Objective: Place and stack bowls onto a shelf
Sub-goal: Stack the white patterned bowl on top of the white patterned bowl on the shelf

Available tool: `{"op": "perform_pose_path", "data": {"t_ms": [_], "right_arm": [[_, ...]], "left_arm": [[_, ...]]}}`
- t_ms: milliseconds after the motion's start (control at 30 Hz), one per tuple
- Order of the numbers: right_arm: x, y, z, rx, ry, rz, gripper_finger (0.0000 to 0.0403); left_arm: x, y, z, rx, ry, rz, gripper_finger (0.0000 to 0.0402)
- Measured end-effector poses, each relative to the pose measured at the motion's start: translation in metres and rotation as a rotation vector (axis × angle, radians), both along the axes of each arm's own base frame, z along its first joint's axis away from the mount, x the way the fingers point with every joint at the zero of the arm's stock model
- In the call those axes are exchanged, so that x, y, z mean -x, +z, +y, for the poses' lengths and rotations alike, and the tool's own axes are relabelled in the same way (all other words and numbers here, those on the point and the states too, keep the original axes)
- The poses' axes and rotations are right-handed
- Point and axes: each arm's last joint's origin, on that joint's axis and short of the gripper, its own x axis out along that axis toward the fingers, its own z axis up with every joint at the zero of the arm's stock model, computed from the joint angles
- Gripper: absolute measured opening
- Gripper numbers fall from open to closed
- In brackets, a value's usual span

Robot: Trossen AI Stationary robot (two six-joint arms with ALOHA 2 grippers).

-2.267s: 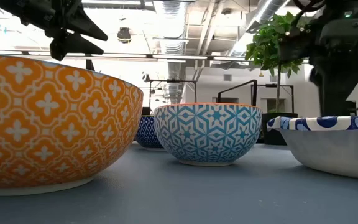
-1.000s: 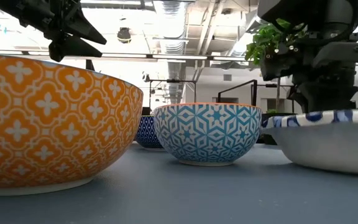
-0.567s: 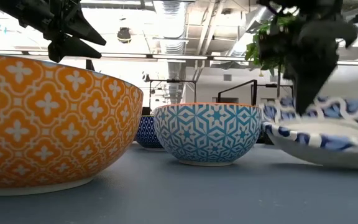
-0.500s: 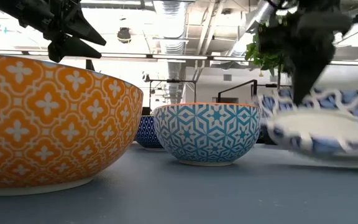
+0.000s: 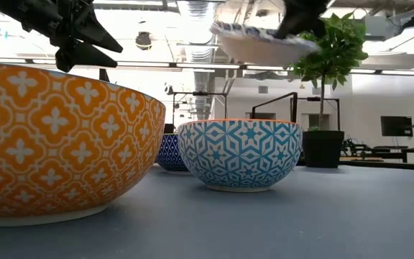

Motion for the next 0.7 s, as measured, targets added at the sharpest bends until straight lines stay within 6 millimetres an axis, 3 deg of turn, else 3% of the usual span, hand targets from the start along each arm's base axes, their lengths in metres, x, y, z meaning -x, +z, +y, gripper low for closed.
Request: {"op": "perform_pose_path", "data": {"t_ms": [133,333,533,700], "right_arm": [[-0.009,0.023,-0.034,0.027,-0.145,-0.124,0.0021],[-0.027,0.025,-0.094,0.043,-0.288,-0.146,0.0021],[-0.045,0.002,-0.15,-0.031,-0.329,-0.086,0.0021],[-0.053,-0.028,-0.185,-0.132,-0.333,-0.031,0.0021]], "left_arm": [[0.0,0.0,0.0,0.0,0.0,0.0,0.0213],[0.0,0.0,0.0,0.001,0.0,0.003,0.0213],[0.0,-0.001,0.0,0.001,0.0,0.008,0.0213],[0.001,-0.002,0.0,0.0,0.0,0.016,0.0213]]}}
